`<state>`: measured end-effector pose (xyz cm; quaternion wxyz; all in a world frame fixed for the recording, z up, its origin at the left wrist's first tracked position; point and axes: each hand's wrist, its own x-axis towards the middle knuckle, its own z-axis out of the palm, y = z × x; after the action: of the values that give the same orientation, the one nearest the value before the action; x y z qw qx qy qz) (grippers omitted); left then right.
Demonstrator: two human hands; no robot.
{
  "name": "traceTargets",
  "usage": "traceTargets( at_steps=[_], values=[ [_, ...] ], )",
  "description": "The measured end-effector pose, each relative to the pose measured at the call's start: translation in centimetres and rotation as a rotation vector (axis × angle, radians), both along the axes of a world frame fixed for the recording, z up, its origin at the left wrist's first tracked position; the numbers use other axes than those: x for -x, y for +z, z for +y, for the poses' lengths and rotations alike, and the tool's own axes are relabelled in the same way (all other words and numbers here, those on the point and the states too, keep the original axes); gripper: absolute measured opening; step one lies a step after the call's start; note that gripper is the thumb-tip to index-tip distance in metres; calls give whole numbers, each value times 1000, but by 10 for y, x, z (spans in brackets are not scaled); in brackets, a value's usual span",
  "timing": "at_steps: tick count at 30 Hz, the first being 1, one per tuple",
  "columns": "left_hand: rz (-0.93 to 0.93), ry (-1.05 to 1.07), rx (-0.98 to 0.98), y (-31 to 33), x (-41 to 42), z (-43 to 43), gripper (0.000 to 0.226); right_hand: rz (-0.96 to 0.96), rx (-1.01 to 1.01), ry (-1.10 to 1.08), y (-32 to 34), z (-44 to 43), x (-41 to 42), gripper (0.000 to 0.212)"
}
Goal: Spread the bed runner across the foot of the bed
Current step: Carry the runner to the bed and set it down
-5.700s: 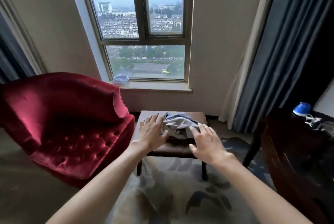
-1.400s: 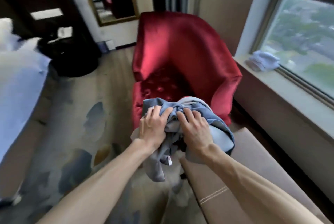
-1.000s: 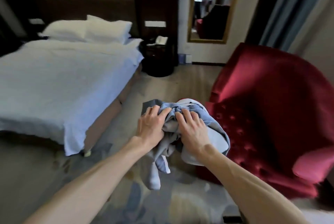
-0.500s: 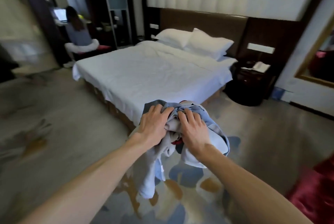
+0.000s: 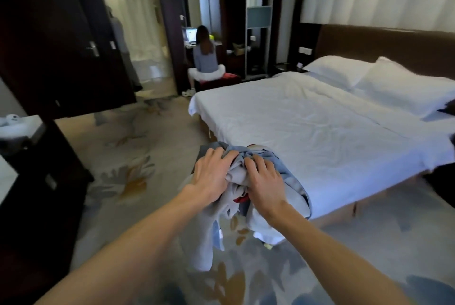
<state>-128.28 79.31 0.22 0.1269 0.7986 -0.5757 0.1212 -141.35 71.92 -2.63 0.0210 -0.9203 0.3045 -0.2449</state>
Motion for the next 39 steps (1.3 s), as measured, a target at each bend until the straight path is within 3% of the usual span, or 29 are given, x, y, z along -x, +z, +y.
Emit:
traceTargets(
  at_steps=[6, 14, 25, 39],
  values=[
    [49, 33, 16, -8, -55, -21, 43, 16, -5, 49, -7, -28, -61, 48],
    [54, 60, 13, -26, -192, -96, 39, 3, 20, 53, -20, -103, -197, 42],
    [0, -5, -4, -15, -336, -212, 41, 11, 52, -12, -9, -211, -333, 42],
    [105, -102, -4, -21, -507, -402, 46, -23, 19, -117, -31, -392, -508, 42]
  ],
)
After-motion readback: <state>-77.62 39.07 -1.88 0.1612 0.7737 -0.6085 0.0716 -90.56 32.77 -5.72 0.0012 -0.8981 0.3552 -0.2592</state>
